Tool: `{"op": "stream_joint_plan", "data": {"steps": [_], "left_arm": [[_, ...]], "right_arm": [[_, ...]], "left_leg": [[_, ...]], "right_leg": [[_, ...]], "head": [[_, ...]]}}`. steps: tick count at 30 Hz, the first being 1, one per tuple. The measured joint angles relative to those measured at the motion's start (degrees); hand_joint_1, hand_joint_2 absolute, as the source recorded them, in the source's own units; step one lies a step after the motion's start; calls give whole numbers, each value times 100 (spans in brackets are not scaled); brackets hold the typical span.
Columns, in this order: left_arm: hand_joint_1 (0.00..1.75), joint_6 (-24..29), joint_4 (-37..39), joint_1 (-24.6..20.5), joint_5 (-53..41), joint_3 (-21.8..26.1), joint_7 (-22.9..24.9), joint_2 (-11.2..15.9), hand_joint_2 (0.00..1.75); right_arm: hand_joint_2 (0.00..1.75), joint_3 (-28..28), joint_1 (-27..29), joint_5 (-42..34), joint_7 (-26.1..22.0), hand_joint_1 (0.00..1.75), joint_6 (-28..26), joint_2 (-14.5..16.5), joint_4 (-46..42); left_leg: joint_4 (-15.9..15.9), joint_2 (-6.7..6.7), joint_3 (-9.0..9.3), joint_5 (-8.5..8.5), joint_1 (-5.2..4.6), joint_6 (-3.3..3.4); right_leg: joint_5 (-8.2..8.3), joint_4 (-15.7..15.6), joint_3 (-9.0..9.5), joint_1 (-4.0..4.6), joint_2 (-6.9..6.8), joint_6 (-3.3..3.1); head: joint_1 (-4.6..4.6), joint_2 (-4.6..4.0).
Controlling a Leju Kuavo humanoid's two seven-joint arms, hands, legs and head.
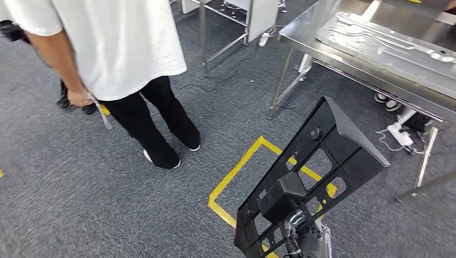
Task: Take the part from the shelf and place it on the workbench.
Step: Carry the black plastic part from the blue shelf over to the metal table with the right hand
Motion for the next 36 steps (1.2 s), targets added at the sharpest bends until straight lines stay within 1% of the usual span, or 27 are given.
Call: {"op": "stream_joint_plan", "data": {"steps": [1, 2, 4, 6, 7, 8, 9, 11, 13, 14, 15, 16, 17, 18, 20, 21, 22, 23, 24, 26, 28, 29, 30, 31, 32, 34, 36], "left_arm": [[0, 3, 0, -3, -4, 0, 3, 1, 0], [0, 4, 0, -8, -9, 0, 8, 0, 0], [0, 7, 1, -17, -23, 0, 22, -4, 0], [0, 9, 2, -24, -36, 0, 33, -8, 0], [0, 9, 2, -31, -39, 0, 39, -8, 0], [0, 10, 2, -41, -42, 0, 45, -8, 0], [0, 10, 2, -50, -44, 0, 51, -7, 0], [0, 11, 2, -56, -46, 2, 61, -5, 0], [0, 18, 2, -47, -49, 8, 70, -4, 0], [0, 21, 2, -41, -50, 14, 74, -3, 0], [0, 23, 2, -33, -55, 20, 77, -3, 0], [0, 25, 2, -26, -59, 25, 79, -3, 0], [0, 26, 2, -23, -64, 28, 80, -2, 0], [0, 29, 2, -22, -69, 31, 81, -1, 0], [0, 38, 2, -24, -79, 37, 81, 10, 0], [0, 46, 2, -30, -84, 40, 81, 15, 0], [0, 55, 2, -38, -90, 42, 82, 20, 0], [0, 62, 2, -47, -95, 42, 82, 21, 0], [0, 68, 3, -56, -99, 42, 83, 21, 0], [0, 74, 4, -57, -104, 43, 84, 18, 0], [0, 76, 4, -44, -107, 44, 90, 17, 0], [0, 75, 4, -35, -110, 44, 98, 19, 0], [0, 75, 4, -31, -114, 44, 108, 19, 0], [0, 75, 4, -31, -118, 44, 121, 19, 0], [0, 73, 4, -34, -122, 44, 136, 16, 0], [0, 70, 4, -39, -131, 44, 170, 10, 0], [0, 66, 4, -58, -151, 44, 198, 8, 0]], "right_arm": [[175, 0, 3, -7, 9, 175, -4, -3, 0], [175, 0, 6, -11, 22, 175, -7, -7, -1], [175, 2, 1, -21, 47, 175, -15, -10, -9], [175, 4, -7, -32, 61, 175, -35, -12, -25], [175, 5, -8, -37, 63, 175, -42, -13, -28], [175, 6, -4, -41, 63, 175, -48, -14, -34], [175, 8, 4, -43, 63, 175, -49, -15, -38], [175, 12, 4, -45, 64, 175, -49, -15, -50], [175, 24, -7, -50, 70, 175, -52, -15, -57], [175, 32, -9, -56, 76, 175, -60, -15, -57], [175, 39, -6, -66, 84, 175, -69, -15, -57], [175, 46, -2, -74, 91, 175, -79, -17, -57], [175, 54, 0, -81, 98, 175, -92, -19, -57], [175, 64, 0, -85, 104, 175, -102, -21, -57], [175, 88, -6, -89, 110, 175, -124, -31, -57], [175, 104, -7, -90, 113, 175, -138, -35, -58], [175, 119, -6, -91, 114, 175, -151, -40, -58], [175, 131, 0, -91, 115, 175, -163, -45, -60], [175, 138, 9, -91, 116, 175, -170, -49, -61], [175, 145, 11, -91, 117, 175, -174, -60, -65], [175, 160, -10, -87, 118, 175, -170, -72, -68], [175, 172, -19, -86, 120, 175, -173, -80, -68], [175, 183, -22, -84, 121, 175, -176, -87, -68], [175, 190, -23, -78, 126, 175, -184, -95, -68], [175, 197, -22, -60, 133, 175, -200, -102, -68], [175, 225, -31, 22, 151, 175, -261, -110, -67], [175, 290, -40, 157, 166, 175, -371, -126, -65]], "left_leg": [[1, 82, 12, -14, 0, -6], [1, 156, 32, -31, 0, -16], [3, 285, 89, -74, -14, -55], [5, 394, 130, -110, -37, -106], [-1, 450, 144, -120, -46, -131], [-11, 505, 168, -130, -47, -160], [-3, 497, 189, -161, -42, -192], [245, 265, 113, -352, -26, -251], [921, -19, -210, -701, -12, -280], [1293, -70, -404, -837, -9, -289], [1536, -90, -545, -873, -9, -296], [1580, -99, -598, -792, -8, -299], [1397, -113, -545, -604, -6, -295], [1041, -176, -411, -359, -2, -284], [376, -425, -157, -71, 11, -244], [197, -522, -95, -32, 11, -224], [142, -557, -80, -54, 3, -198], [116, -510, -70, -45, -1, -172], [93, -448, -56, -26, 3, -133], [31, -313, -25, 15, 25, -48], [4, -166, -14, 26, 28, -4], [6, -82, -14, 18, 25, -1], [8, 1, -10, 7, 23, -3], [10, 85, -1, -7, 22, -10], [12, 164, 16, -25, 23, -21], [12, 274, 68, -70, 22, -61], [13, 341, 101, -115, 7, -126]], "right_leg": [[88, -39, 21, -7, -21, 5], [265, -292, 157, -7, -65, -1], [597, -1060, 568, 40, -342, -60], [694, -1468, 770, 109, -537, -140], [682, -1483, 767, 136, -518, -170], [694, -1499, 761, 128, -434, -198], [705, -1524, 773, 112, -366, -225], [736, -1586, 808, 67, -230, -299], [747, -1603, 817, 54, -98, -348], [747, -1600, 815, 56, -20, -358], [746, -1594, 817, 58, 67, -361], [744, -1583, 820, 57, 159, -359], [739, -1565, 823, 55, 251, -353], [729, -1541, 823, 51, 337, -340], [704, -1476, 790, 57, 482, -296], [699, -1452, 764, 54, 541, -264], [705, -1443, 738, 51, 600, -230], [718, -1445, 717, 43, 662, -192], [720, -1441, 704, 34, 661, -159], [585, -1250, 608, 41, 408, -97], [255, -687, 337, 33, 83, -41], [95, -327, 154, 15, 25, -14], [22, -68, 21, -2, 2, 7], [47, 26, -31, -16, -16, 22], [184, -112, 38, -24, -44, 27], [555, -860, 436, -21, -164, 6], [715, -1400, 721, 17, -246, -51]], "head": [[1, 0], [1, 0], [1, -1], [0, -1], [-2, 0], [-2, -1], [-2, 0], [-4, -1], [-6, -1], [-6, -1], [-6, -1], [-5, -1], [-6, -1], [-6, -1], [-5, -1], [-4, -1], [-4, 0], [-4, 0], [-5, -1], [1, -1], [7, -1], [7, -1], [8, -1], [8, -1], [9, 0], [8, 0], [7, -1]]}}
